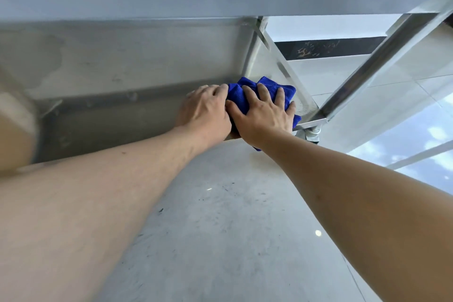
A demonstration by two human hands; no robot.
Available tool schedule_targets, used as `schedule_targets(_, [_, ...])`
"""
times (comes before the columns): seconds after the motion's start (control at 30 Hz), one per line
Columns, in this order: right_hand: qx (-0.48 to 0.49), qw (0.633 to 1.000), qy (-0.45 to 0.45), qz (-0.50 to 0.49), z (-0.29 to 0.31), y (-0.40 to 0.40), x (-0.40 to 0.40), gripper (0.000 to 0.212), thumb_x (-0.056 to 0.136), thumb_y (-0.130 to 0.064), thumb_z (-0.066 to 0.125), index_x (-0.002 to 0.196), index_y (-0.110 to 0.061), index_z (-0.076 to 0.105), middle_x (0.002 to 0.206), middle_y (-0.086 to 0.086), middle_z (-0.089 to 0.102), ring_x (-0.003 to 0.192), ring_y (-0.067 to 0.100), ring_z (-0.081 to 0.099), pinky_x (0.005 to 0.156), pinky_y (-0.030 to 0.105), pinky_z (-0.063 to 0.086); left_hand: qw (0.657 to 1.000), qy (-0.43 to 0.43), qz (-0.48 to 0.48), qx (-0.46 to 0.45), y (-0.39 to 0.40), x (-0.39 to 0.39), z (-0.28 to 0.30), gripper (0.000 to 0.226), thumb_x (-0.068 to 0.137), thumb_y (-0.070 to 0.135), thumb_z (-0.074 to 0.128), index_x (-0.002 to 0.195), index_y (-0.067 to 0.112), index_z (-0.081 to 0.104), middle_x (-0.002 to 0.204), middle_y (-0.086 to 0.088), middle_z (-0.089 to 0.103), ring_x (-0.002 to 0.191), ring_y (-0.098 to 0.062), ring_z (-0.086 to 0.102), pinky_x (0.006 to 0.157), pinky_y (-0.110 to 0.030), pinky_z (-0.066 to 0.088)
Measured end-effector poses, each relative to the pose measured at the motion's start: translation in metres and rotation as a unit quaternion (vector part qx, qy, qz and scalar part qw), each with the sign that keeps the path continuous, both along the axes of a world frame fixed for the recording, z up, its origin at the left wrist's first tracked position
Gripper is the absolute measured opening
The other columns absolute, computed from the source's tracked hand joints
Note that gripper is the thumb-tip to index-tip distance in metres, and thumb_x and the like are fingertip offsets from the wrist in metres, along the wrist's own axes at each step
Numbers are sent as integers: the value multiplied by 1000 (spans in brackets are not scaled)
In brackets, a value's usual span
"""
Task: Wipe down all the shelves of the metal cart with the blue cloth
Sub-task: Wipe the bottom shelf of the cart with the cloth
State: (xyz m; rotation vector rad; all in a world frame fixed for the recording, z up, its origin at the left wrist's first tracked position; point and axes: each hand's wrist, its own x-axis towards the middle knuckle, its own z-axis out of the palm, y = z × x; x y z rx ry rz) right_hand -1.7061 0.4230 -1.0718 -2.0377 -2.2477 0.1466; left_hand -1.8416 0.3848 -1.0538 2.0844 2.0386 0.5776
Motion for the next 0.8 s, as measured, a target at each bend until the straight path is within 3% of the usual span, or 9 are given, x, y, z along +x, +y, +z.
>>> schedule_targets(0.23, [-9,999,-26,-37,5,25,46,74,84,-79,16,150,-46,27,165,-6,23,151,37,5,119,56,3,998,56,-38,-2,8,13,-8,49,89,21,42,138,16,42,132,-4,56,122,-28,46,103,-44,34])
schedule_targets(0.4, [-13,997,-27,-78,4,49,51,78,81,-80,14,148,-46,29,165,-5,20,151,39,4,118,60,2,998,61,-23,15,8,14,-10,29,83,21,44,106,15,61,123,-6,62,118,-29,51,97,-42,38])
schedule_targets(0.5, [-21,995,-31,-93,2,65,40,80,80,-81,14,149,-45,31,166,-2,18,151,41,3,116,64,0,999,39,-26,21,11,8,-8,11,79,22,46,83,18,55,102,-1,66,102,-29,57,83,-37,39])
schedule_targets(0.63, [-21,995,-17,-100,0,86,12,77,83,-79,17,147,-41,36,165,1,21,151,43,-1,113,68,-3,999,31,-27,32,11,4,-10,13,80,23,47,83,18,59,102,2,68,101,-27,57,82,-36,37])
schedule_targets(0.7, [-20,995,-9,-96,-1,96,-3,76,83,-78,18,147,-40,37,164,2,22,151,43,-2,112,68,-5,998,31,-34,40,10,1,-10,10,82,25,48,78,19,54,92,3,65,98,-27,56,79,-36,37])
schedule_targets(0.8, [-15,997,-3,-78,-1,113,-19,76,84,-76,20,147,-39,37,163,5,24,151,44,-2,112,68,-4,998,49,-14,35,10,-10,-11,18,86,34,47,81,19,56,93,4,64,99,-25,54,84,-37,39])
